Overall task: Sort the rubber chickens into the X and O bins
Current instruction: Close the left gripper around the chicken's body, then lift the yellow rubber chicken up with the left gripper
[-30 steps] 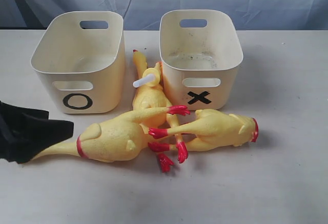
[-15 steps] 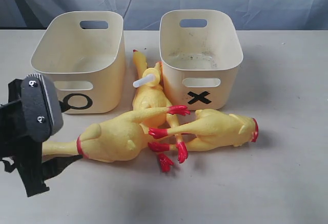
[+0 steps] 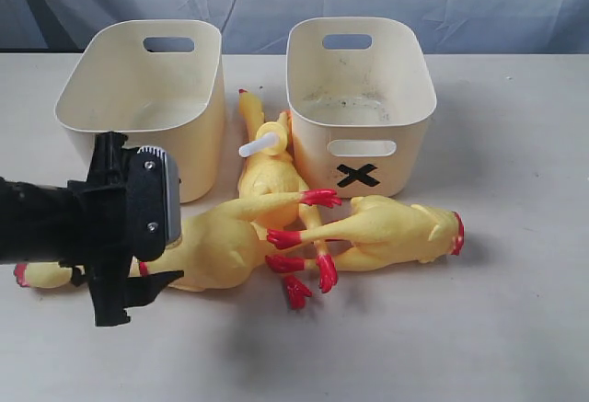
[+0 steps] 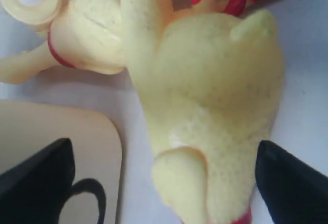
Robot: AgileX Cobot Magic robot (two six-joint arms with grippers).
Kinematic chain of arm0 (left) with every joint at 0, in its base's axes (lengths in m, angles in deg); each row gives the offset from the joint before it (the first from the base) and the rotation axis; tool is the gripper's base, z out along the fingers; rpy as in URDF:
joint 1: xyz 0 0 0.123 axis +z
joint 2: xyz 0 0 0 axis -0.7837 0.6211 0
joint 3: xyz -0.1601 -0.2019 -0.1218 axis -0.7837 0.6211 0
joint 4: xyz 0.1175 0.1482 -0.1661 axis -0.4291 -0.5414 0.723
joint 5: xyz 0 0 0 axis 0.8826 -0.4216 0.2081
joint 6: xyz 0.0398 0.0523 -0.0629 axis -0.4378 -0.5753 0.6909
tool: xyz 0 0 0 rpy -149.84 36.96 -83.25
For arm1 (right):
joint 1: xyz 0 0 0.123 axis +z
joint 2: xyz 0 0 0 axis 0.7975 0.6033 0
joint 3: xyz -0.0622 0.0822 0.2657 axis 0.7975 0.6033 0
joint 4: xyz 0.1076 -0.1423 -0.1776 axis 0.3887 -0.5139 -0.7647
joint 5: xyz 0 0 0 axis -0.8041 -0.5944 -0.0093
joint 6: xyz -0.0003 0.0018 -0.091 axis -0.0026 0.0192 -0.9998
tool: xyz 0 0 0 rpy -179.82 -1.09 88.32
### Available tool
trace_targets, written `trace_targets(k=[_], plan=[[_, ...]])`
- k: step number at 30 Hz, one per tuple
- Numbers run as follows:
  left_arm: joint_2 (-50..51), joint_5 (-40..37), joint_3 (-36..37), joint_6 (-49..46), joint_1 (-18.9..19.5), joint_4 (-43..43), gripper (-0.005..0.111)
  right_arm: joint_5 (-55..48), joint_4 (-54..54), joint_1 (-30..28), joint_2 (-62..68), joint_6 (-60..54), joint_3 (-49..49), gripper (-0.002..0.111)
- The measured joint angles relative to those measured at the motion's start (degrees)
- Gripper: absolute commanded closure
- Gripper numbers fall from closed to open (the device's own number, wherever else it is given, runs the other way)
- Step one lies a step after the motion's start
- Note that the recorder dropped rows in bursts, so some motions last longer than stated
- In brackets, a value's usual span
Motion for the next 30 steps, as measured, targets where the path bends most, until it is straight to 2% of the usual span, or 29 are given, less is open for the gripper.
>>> trace_targets(k=[12, 15, 17, 19, 24, 30], plan=[[12.83, -3.15, -4.69, 0.0, -0.13, 0.77, 0.018, 0.0, 0.0, 0.0, 0.0, 0.0, 0.0, 0.108], [15.7, -3.97, -4.8, 0.0, -0.13, 0.77, 0.022, 0.0, 0.0, 0.0, 0.0, 0.0, 0.0, 0.108], [16.97, -3.97, -4.93, 0.0, -0.13, 0.77, 0.033, 0.0, 0.0, 0.0, 0.0, 0.0, 0.0, 0.108], [17.49, -3.83, -4.93, 0.0, -0.13, 0.88, 0.052, 0.0, 0.0, 0.0, 0.0, 0.0, 0.0, 0.108], [17.55, -3.74, -5.06, 0.0, -0.13, 0.88, 0.087, 0.0, 0.0, 0.0, 0.0, 0.0, 0.0, 0.108], [17.41, -5.22, -5.06, 0.0, -0.13, 0.78, 0.107, 0.0, 0.0, 0.0, 0.0, 0.0, 0.0, 0.108]])
